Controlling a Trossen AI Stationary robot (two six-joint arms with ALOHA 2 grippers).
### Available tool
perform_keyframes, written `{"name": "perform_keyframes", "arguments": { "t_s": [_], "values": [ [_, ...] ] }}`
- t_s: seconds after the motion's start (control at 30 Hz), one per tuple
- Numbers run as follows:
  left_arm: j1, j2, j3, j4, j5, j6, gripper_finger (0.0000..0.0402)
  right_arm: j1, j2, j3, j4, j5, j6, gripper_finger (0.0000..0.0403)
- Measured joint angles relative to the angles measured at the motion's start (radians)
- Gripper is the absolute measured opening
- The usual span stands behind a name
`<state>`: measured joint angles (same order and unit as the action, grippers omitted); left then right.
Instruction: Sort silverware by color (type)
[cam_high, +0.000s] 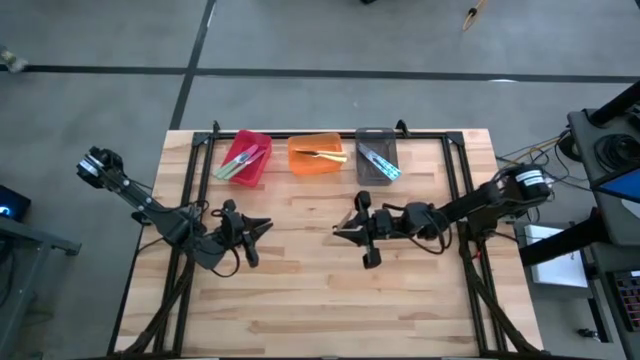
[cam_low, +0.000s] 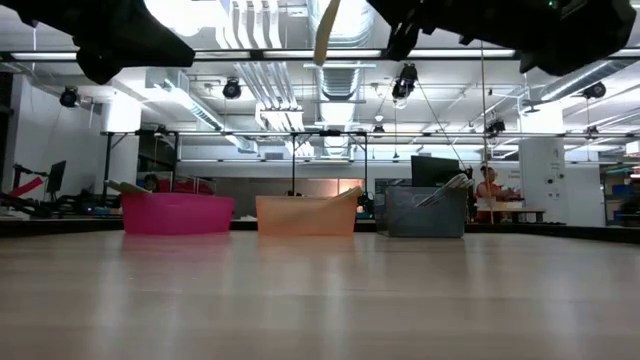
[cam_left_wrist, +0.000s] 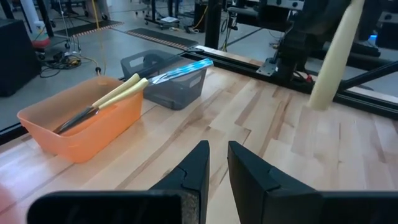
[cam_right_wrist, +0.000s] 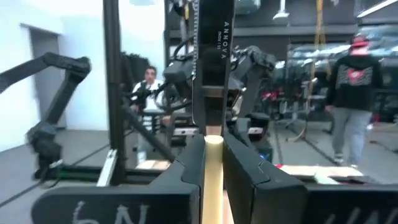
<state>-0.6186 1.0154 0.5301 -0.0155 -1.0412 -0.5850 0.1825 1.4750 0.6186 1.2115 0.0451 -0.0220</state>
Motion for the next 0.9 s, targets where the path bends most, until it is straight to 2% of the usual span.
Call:
{"name": "perform_keyframes", "arguments": {
  "t_s": [0.17,0.27,0.63,0.9],
  "values": [
    [0.0,0.018,0.0,0.006,-0.002,0.0,0.004,-0.002,0.064,0.047,0.036,0.072,-0.03,0.0027],
    [0.0,0.031,0.0,0.032,-0.008,-0.001,0.004,-0.013,0.077,0.093,-0.031,0.086,-0.041,0.0027],
    [-0.005,0.122,0.0,0.164,0.004,-0.028,0.004,-0.065,0.058,0.245,-0.412,0.088,-0.076,0.0027],
    [-0.013,0.27,0.0,0.312,0.016,-0.116,0.004,-0.115,0.046,0.408,-0.82,0.087,-0.114,0.0027]
  ]
}}
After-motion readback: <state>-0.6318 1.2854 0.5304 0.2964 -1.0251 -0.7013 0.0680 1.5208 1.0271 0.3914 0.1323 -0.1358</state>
